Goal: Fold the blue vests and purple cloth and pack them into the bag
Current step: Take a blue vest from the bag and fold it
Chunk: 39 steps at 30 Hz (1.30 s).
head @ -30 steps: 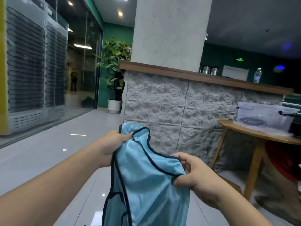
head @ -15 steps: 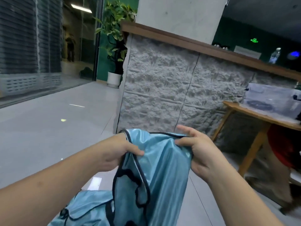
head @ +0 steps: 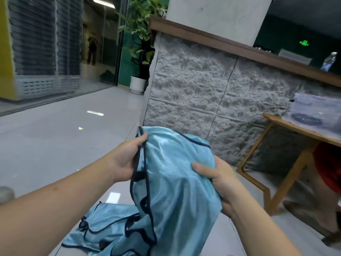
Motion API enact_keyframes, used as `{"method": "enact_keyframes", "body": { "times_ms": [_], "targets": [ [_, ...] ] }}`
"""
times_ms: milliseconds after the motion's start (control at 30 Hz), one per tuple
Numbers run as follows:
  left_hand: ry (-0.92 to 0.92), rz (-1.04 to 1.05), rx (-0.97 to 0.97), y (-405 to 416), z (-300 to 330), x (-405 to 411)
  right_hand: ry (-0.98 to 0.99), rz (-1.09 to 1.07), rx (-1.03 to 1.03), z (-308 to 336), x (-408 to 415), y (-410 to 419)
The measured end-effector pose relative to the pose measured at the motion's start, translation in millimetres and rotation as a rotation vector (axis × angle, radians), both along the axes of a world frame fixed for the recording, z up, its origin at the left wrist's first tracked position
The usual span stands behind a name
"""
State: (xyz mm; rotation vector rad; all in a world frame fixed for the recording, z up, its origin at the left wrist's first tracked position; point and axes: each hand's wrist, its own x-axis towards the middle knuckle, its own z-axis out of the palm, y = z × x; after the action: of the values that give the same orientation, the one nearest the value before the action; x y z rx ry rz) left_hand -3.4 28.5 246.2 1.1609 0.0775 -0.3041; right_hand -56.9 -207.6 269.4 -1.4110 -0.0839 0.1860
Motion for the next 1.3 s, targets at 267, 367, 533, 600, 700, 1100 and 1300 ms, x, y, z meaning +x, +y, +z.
{"method": "enact_keyframes", "body": {
  "times_ms": [267,367,533,600,700,1100,1300],
  "targets": [
    [-0.058,-0.44,-0.019,-14,-23,-18,0.057,-0.246,0.053,-7,5,4],
    [-0.098,-0.374,0.137,-22,-21,-15,0.037,-0.237,0.028,2,7,4],
    [-0.117,-0.168,0.056,-19,-5,-8,-0.001,-0.271,0.016,11,9,-8],
    [-0.091,-0.124,0.061,-19,-3,-8,0.0,-0.247,0.116,6,7,-8],
    [-0.017,-0.085,-0.004,-19,-6,-4,0.064,-0.075,0.153,-7,2,-7],
    [0.165,-0.128,0.17,4,2,7,-0.048,-0.09,-0.014,-4,3,-2],
    [-0.003,-0.265,-0.208,3,-8,-7,0.035,-0.206,0.164,-7,11,-4]
  ]
}}
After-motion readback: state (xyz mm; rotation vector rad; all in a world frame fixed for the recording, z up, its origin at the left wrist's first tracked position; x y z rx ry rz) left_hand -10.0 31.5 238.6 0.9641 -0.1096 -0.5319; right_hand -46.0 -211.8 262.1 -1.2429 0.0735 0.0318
